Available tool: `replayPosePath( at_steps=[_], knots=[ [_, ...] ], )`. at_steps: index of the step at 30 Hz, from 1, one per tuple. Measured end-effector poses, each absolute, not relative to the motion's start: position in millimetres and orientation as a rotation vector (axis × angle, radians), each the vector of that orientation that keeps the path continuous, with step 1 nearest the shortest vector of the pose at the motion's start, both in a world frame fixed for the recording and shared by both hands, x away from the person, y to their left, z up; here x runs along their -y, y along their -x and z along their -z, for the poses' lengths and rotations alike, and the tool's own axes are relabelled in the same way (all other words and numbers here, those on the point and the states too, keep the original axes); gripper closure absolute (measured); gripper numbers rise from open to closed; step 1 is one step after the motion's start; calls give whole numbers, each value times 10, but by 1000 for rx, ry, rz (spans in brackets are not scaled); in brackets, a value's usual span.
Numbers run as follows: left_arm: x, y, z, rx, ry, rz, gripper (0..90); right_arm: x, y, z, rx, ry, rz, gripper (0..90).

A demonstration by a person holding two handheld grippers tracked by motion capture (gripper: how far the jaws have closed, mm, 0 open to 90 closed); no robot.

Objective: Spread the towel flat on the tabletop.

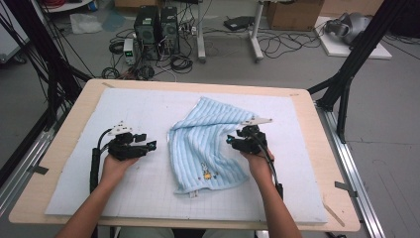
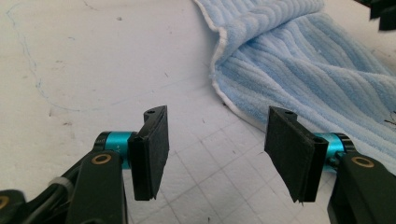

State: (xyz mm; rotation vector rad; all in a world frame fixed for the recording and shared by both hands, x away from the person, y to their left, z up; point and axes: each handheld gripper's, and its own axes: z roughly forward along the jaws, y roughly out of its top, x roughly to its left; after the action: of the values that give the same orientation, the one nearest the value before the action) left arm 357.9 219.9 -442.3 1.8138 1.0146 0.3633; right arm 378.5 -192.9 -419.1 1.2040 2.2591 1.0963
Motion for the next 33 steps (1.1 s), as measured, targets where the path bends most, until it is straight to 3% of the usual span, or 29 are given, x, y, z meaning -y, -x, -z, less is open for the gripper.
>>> replayPosePath(
  at_steps=[6, 9, 11, 12, 13, 15, 20, 27, 30, 33],
  knots=[
    [-2251, -3556, 4422, -1014, -1787, -362, 402, 1509, -3758, 4367, -2393, -1123, -1033, 566],
    [-2260, -3555, 4419, -1018, -1777, -362, 402, 1384, -3726, 4407, -2386, -1097, -974, 615],
    [-2260, -3551, 4420, -1016, -1782, -360, 402, 1366, -3708, 4406, -2398, -1094, -978, 744],
    [-2260, -3551, 4420, -1016, -1782, -360, 402, 1366, -3708, 4406, -2398, -1094, -978, 744],
    [-2257, -3548, 4421, -1016, -1786, -360, 402, 1374, -3686, 4414, -2399, -1107, -979, 845],
    [-2255, -3546, 4425, -1014, -1791, -362, 402, 1381, -3659, 4396, -2380, -1088, -922, 859],
    [-2264, -3543, 4426, -1016, -1788, -364, 402, 1535, -3628, 4367, -2318, -1088, -845, 862],
    [-2240, -3541, 4430, -1008, -1799, -364, 402, 2058, -3675, 4314, -2162, -1208, -756, 892],
    [-2222, -3545, 4437, -1006, -1808, -364, 403, 2207, -3650, 4345, -2180, -1262, -954, 741],
    [-2216, -3549, 4442, -1007, -1808, -368, 403, 2153, -3627, 4368, -2215, -1258, -990, 680]
  ],
)
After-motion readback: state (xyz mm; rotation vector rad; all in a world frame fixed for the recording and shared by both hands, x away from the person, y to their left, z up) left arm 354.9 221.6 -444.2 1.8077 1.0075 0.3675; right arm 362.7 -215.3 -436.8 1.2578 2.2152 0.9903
